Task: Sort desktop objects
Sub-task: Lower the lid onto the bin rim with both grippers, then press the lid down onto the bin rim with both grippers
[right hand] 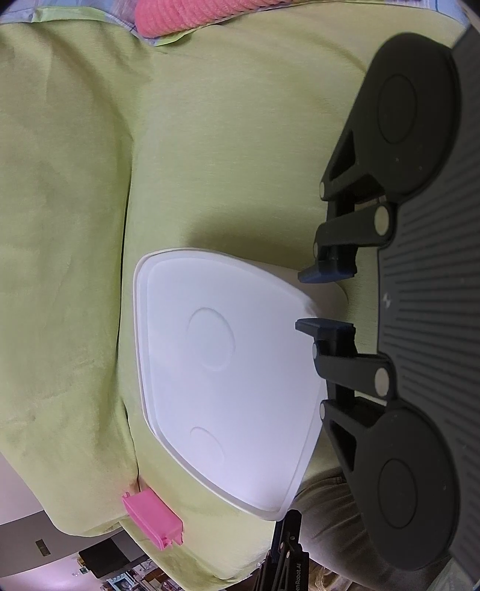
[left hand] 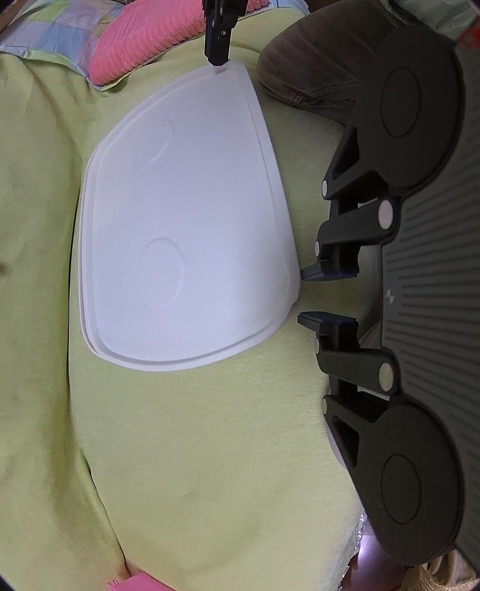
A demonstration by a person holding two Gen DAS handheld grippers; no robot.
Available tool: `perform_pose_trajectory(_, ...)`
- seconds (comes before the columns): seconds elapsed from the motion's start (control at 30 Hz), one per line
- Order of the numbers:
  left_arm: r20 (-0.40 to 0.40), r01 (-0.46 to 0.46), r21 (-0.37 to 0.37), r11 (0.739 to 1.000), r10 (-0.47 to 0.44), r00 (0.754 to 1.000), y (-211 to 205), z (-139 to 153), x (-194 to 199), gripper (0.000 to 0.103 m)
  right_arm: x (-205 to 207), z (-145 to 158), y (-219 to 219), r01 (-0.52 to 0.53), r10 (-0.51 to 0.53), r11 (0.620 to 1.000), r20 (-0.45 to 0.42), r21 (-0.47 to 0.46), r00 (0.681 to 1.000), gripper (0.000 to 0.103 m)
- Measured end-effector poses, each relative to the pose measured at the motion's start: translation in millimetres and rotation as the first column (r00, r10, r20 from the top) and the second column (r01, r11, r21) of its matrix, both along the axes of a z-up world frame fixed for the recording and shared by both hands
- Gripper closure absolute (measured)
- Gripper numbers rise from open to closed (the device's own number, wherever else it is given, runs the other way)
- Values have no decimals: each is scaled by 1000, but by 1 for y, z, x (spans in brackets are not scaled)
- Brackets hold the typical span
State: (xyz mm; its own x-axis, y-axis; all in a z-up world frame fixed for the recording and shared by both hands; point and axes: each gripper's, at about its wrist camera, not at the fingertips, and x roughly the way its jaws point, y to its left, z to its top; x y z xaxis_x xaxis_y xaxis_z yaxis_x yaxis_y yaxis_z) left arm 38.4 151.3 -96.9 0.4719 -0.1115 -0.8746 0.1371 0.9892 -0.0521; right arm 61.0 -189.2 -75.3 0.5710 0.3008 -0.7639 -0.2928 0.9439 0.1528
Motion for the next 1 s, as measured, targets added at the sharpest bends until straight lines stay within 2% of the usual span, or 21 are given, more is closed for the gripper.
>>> perform_pose_trajectory(0.53,-9,0,19,1000,0,1000,-3,-10,12,83,3,-2,7,9,-9,1000,18,-30,1000,85)
perform_pose_trajectory(0.7,-6,14,48,999,-14,1000,-7,-7,9,83,-3,8,7,6,-4,1000,57,-29,998,85)
perform_pose_trajectory(1.0,12,27,78,997,-28,1000,-5,4,0,83,-19,10,24,-133,139,988,86,-80,987,85)
